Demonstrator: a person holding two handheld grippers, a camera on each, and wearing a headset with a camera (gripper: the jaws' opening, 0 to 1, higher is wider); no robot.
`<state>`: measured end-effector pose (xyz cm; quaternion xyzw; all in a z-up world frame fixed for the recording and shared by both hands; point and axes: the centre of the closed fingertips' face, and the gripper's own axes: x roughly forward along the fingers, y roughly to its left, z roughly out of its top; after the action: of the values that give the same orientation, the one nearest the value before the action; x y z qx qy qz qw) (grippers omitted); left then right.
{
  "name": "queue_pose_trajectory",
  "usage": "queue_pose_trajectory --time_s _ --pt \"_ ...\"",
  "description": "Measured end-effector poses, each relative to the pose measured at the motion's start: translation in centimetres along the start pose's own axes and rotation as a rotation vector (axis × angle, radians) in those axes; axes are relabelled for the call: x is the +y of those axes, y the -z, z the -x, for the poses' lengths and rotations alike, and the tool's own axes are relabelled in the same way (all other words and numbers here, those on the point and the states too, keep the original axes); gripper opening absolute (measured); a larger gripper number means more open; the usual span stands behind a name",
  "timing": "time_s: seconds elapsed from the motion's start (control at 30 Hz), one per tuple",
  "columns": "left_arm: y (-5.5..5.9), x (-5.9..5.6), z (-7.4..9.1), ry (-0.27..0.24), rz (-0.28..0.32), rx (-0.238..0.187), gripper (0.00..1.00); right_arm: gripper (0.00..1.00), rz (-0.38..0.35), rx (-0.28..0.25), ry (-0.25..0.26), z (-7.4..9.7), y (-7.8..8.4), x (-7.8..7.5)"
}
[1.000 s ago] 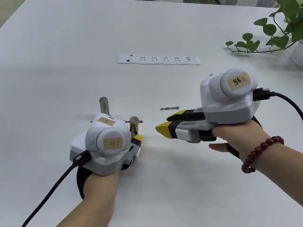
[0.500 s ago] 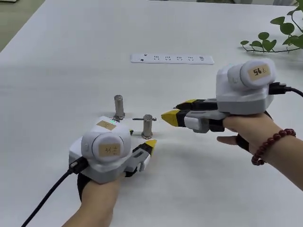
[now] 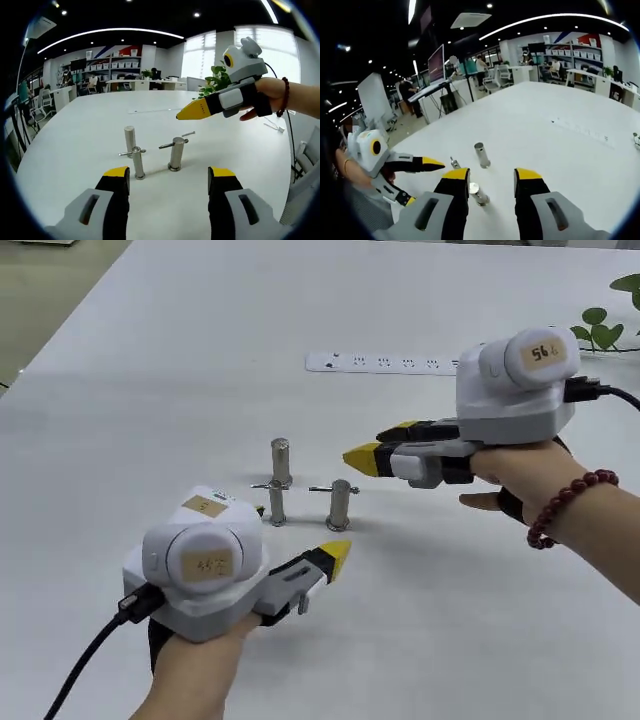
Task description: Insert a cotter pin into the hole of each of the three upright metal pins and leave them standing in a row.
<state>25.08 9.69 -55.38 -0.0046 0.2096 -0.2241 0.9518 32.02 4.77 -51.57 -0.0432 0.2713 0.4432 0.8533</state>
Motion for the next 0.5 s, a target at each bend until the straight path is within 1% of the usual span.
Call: queue_pose_trajectory --time_s 0.2,0.3,0.43,0.5 --pt "-0.6 0.9 0.9 -0.011 -0.020 -0.014 0.72 0.32 0.025 0.017 -0.022 -1.8 -0.6 0.4" --pt "-0.7 1.5 1.3 -0.015 -0.030 -0.011 0.77 0.32 0.041 0.032 -0.028 -2.7 -0.7 0.5" --pt "-0.9 1.8 1.9 -0.001 -0.021 -0.010 0.85 0.32 0.053 0.044 -0.041 -4.0 -0.9 0.9" --pt "-0.9 1.9 2.1 0.002 -0.019 -0.013 0.88 0.32 0.059 0.049 -0.047 -4.6 -0.9 1.1"
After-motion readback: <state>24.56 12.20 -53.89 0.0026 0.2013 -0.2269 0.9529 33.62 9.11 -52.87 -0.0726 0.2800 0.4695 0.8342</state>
